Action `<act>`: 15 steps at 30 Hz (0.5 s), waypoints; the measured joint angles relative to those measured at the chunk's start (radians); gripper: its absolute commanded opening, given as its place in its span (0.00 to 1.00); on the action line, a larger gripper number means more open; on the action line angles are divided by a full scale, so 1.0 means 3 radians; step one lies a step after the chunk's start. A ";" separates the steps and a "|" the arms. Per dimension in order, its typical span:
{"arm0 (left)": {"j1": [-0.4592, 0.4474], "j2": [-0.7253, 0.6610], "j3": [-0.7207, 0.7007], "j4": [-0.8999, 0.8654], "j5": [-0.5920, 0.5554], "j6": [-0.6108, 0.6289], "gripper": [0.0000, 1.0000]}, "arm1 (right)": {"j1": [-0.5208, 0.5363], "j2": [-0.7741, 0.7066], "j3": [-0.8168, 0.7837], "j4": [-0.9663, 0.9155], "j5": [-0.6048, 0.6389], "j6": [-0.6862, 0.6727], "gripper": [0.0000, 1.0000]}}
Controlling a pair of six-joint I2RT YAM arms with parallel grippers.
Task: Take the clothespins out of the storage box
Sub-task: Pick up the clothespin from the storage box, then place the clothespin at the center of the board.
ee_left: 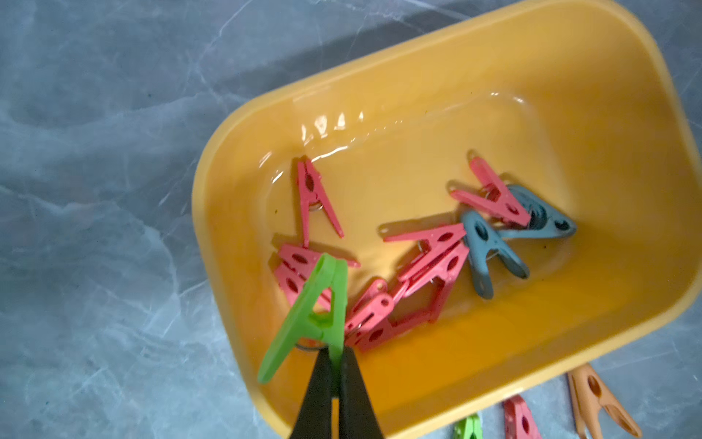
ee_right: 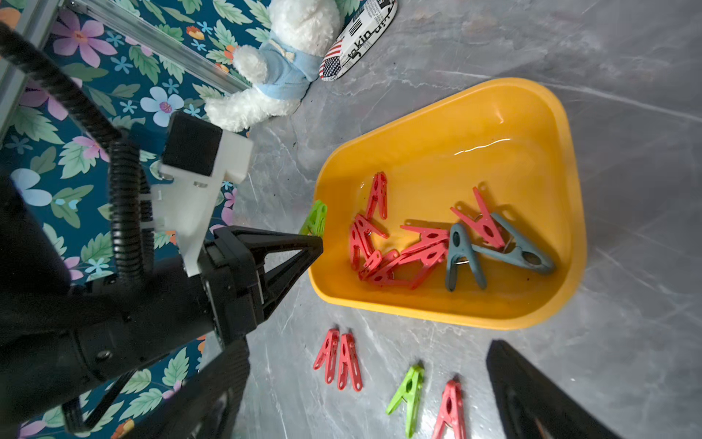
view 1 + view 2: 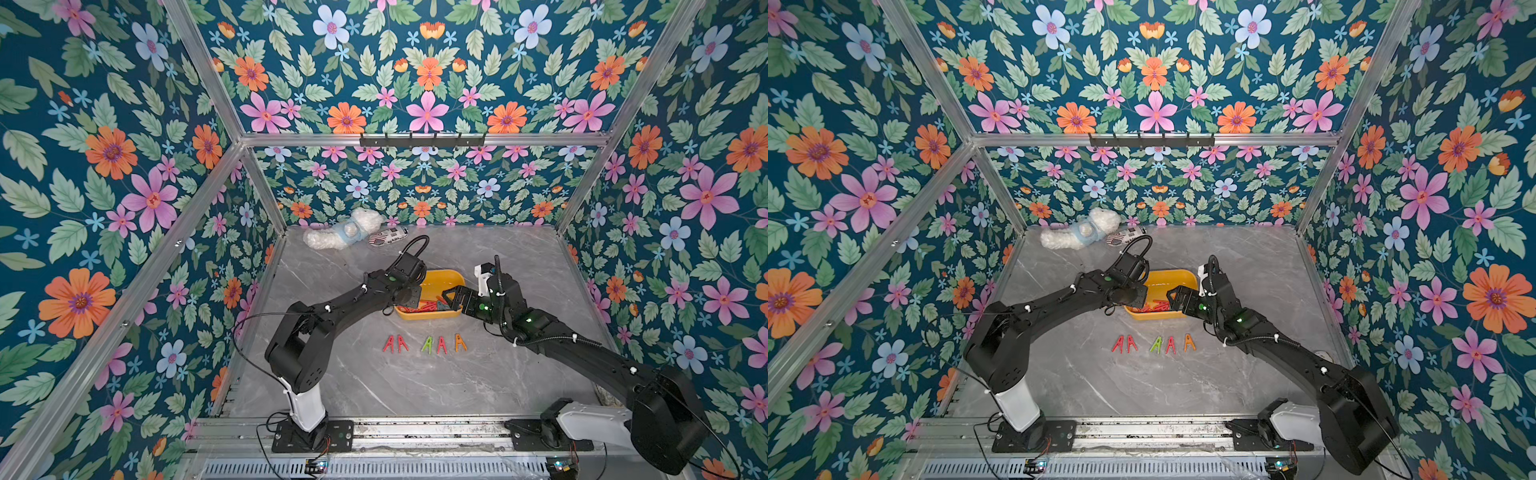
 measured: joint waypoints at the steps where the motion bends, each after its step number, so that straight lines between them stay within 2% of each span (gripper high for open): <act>1: 0.0000 -0.0078 -0.0084 -0.0001 -0.0018 -0.0033 0.02 | 0.0027 0.0028 0.0018 0.0005 -0.0010 -0.0001 0.99; 15: 0.0001 -0.1010 -0.1099 -0.0037 -0.0240 -0.0476 0.02 | 0.0334 0.0440 0.0319 0.0139 -0.0151 -0.0017 0.99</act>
